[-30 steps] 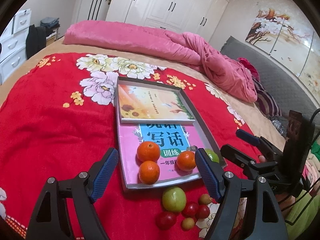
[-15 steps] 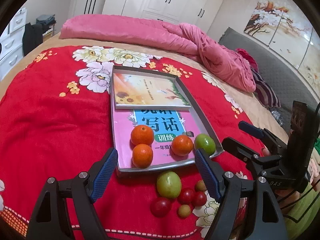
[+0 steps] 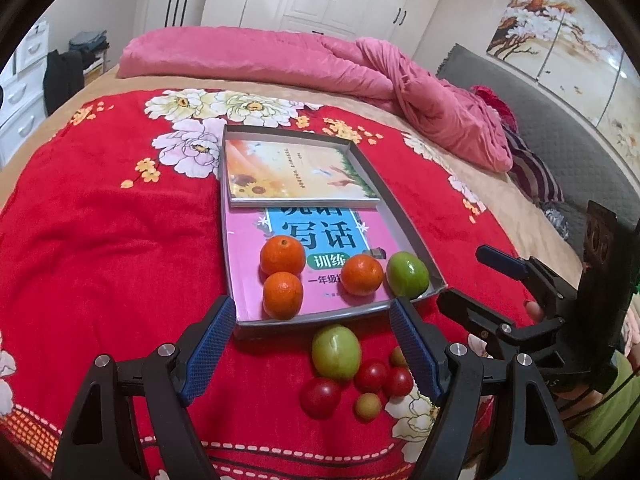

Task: Organize fruits
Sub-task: 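Withdraw both open grippers from the tray, then move both open grippers down toward the red cherry tomatoes beside the tray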

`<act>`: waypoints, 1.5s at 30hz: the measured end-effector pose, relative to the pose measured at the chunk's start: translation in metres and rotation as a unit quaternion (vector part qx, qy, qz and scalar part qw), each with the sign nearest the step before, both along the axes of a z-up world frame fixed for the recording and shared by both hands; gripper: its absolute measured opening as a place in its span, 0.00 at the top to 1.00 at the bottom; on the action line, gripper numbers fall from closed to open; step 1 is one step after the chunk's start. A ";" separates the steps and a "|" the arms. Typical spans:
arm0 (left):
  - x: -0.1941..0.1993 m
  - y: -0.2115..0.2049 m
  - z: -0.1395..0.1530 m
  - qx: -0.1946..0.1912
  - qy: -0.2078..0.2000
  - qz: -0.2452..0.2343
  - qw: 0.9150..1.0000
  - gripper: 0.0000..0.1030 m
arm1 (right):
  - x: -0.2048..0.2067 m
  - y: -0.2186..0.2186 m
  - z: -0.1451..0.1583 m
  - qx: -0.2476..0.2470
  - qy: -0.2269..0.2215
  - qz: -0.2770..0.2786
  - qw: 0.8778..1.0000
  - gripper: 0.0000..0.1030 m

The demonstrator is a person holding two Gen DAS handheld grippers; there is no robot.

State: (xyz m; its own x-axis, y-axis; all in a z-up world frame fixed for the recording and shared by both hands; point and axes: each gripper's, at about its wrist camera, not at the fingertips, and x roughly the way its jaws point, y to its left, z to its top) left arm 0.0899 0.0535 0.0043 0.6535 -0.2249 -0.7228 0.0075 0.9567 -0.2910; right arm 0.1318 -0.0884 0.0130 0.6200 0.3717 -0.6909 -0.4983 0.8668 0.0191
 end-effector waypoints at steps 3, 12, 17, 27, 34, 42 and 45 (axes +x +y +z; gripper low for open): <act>0.000 -0.003 -0.001 0.014 0.006 -0.002 1.000 0.22 | -0.003 0.000 -0.003 0.000 0.008 0.000 1.000 0.02; -0.004 -0.009 -0.009 0.014 0.029 -0.012 0.999 0.22 | -0.009 -0.002 -0.008 -0.008 0.023 -0.007 1.000 0.02; -0.005 -0.010 -0.014 0.017 0.043 -0.014 0.999 0.22 | -0.008 -0.010 -0.014 -0.002 0.046 -0.022 0.999 0.02; -0.009 -0.017 -0.021 0.020 0.064 -0.027 0.997 0.22 | -0.011 -0.017 -0.018 -0.012 0.062 -0.031 0.998 0.02; -0.013 -0.018 -0.027 0.036 0.080 -0.021 0.996 0.22 | -0.020 -0.012 -0.021 -0.025 0.066 -0.017 0.997 0.02; -0.016 -0.019 -0.031 0.034 0.089 -0.024 0.995 0.22 | -0.028 -0.010 -0.028 -0.033 0.083 -0.012 0.996 0.02; -0.016 -0.020 -0.033 0.036 0.094 -0.025 0.995 0.22 | -0.030 -0.009 -0.029 -0.035 0.085 -0.009 0.996 0.02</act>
State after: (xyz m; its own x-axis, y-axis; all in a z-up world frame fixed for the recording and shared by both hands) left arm 0.0740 0.0330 -0.0286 0.4943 -0.1968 -0.8467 0.0081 0.9750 -0.2219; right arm 0.1019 -0.0976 -0.0157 0.4985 0.3085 -0.8101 -0.4775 0.8777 0.0404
